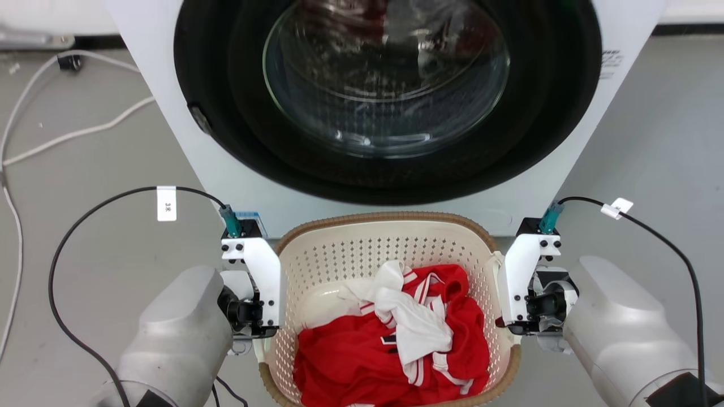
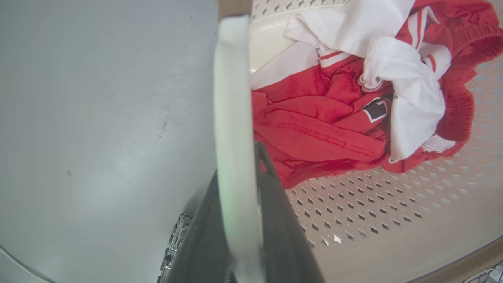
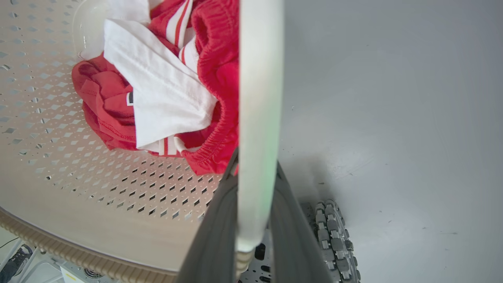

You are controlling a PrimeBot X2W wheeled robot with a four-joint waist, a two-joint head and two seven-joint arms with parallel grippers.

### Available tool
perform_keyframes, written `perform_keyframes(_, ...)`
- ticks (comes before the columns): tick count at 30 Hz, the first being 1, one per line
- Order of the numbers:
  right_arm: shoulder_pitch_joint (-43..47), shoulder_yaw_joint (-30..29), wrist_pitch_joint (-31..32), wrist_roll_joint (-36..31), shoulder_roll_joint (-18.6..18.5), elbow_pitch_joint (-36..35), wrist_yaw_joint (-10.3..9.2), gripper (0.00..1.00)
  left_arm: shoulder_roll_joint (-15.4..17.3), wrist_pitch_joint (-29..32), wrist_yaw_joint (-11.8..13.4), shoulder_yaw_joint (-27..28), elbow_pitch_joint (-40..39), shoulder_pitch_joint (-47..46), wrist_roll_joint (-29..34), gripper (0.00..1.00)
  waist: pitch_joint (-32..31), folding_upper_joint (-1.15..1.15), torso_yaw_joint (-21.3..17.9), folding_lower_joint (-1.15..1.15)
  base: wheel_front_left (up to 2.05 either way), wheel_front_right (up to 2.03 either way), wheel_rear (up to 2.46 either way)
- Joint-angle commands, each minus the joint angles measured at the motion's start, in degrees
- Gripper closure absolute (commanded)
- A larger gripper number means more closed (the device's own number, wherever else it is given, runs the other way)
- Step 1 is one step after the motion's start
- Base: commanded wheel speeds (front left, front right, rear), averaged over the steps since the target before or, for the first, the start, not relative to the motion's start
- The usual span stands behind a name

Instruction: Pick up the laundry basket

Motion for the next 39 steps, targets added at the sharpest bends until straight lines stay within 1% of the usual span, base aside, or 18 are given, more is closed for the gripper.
perform_keyframes(1,0.2,0.0,0.3,1.1,3.0,-1.0,0.92,1.00,-3.0,0.2,-1.1,-0.1,-1.1,0.7,-0.9,1.00,-1.7,0.00,-0.4,0.01,0.00,0.00,0.00)
perform_keyframes(6,1.2,0.5,1.7,1.8,3.0,-0.6,0.92,1.00,-3.1,1.3,-1.1,-0.7,-0.8,1.7,-1.9,1.00,-4.4,0.00,-0.6,0.01,0.00,0.00,0.00)
perform_keyframes(17,5.2,0.6,2.3,3.1,2.9,0.2,0.92,1.00,-3.6,2.5,-1.1,-2.4,0.3,4.5,-3.0,1.00,-8.6,0.00,-0.5,0.01,0.00,0.00,0.00)
perform_keyframes(39,6.4,1.5,1.2,3.0,2.9,0.4,0.92,1.00,-3.7,1.6,-1.1,-4.4,0.2,5.9,-4.6,1.00,-9.6,0.00,-0.2,0.01,0.00,0.00,0.00)
